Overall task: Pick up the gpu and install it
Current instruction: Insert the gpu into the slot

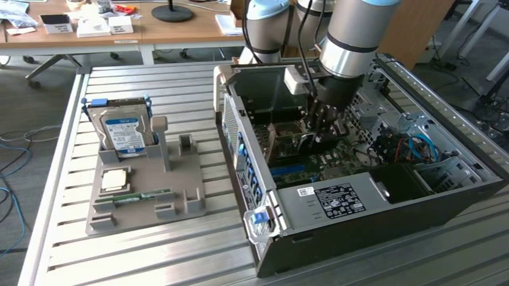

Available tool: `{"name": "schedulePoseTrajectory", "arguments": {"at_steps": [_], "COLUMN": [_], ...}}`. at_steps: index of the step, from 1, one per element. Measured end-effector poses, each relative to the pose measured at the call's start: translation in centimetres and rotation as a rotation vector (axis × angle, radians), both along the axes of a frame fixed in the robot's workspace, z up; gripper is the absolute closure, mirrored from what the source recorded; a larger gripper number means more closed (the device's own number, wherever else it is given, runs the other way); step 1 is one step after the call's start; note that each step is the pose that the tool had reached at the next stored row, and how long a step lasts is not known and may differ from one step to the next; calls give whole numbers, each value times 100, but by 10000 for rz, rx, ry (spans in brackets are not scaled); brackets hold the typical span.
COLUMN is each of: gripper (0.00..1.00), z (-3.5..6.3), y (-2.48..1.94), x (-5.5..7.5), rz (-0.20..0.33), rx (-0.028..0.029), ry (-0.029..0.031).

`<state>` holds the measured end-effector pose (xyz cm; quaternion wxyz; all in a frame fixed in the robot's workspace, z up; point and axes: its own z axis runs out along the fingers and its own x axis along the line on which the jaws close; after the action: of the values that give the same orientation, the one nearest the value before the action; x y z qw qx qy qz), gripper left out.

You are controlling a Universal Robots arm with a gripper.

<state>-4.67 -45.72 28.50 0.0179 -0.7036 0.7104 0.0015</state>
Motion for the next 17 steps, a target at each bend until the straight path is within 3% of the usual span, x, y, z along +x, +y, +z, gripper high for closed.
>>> {"name": "schedulePoseTrajectory", "arguments": {"at_steps": [8,17], "gripper": [73,73], "z": [-23,-31], "y": [0,-7], "x": [-95,-99], "rz": [-76,-82], "rx": [-2,-10], "ry": [0,0]}}
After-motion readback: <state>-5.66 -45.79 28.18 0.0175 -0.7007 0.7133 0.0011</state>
